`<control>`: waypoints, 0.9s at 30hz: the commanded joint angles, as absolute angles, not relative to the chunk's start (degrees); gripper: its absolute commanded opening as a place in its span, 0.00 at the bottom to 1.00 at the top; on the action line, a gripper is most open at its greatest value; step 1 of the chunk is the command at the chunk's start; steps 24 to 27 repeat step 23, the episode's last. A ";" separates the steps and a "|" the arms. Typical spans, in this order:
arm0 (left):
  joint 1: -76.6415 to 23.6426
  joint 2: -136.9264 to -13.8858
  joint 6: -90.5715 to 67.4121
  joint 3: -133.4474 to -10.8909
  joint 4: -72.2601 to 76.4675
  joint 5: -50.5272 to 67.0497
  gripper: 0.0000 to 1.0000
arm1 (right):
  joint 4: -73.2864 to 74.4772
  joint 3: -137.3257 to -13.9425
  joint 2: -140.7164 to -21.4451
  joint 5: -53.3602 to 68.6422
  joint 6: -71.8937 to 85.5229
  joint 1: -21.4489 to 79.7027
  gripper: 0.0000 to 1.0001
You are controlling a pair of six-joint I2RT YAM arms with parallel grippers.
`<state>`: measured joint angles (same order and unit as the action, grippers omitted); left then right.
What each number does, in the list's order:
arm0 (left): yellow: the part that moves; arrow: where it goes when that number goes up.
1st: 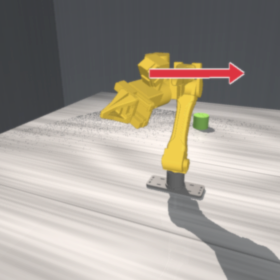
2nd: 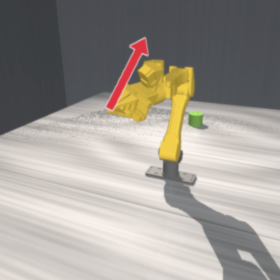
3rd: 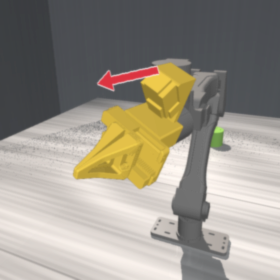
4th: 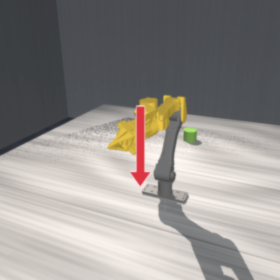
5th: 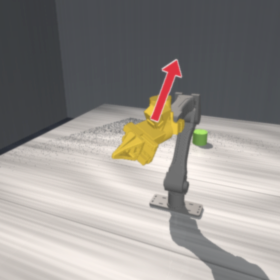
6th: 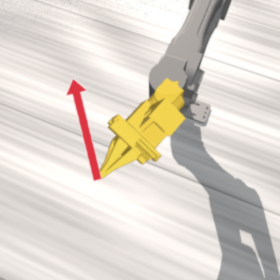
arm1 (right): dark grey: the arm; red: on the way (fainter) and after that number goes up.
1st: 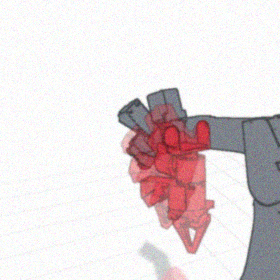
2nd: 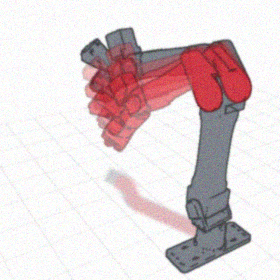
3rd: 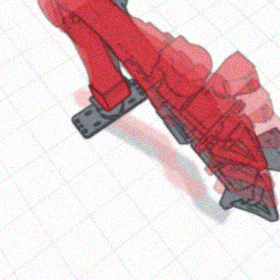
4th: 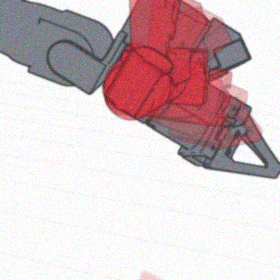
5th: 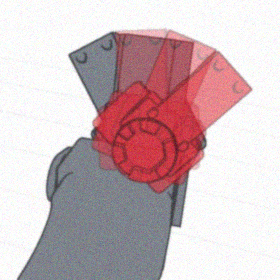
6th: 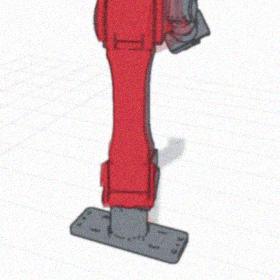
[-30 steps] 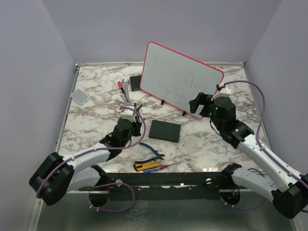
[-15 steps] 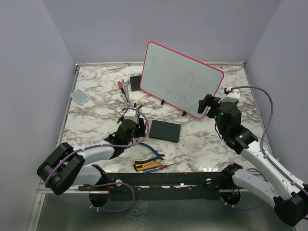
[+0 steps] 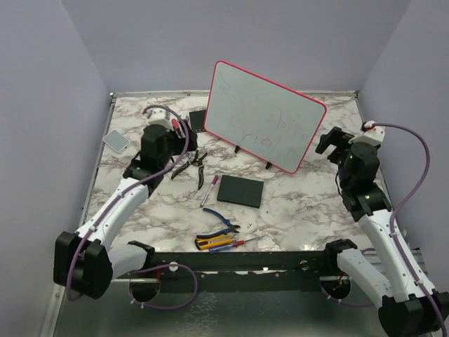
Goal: Write a sentence on the whiteboard
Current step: Reset both arms
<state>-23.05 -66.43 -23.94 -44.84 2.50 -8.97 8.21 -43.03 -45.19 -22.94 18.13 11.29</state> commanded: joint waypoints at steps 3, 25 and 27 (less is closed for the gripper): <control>-6.20 -63.25 -18.71 -54.64 -10.73 -1.70 0.99 | 7.12 -42.83 -43.02 -19.25 18.61 8.32 1.00; -6.18 -47.26 -10.85 -44.59 -3.08 -18.02 0.99 | -3.52 -32.86 -35.56 -22.19 14.83 8.33 1.00; -6.18 -47.26 -10.85 -44.59 -3.08 -18.02 0.99 | -3.52 -32.86 -35.56 -22.19 14.83 8.33 1.00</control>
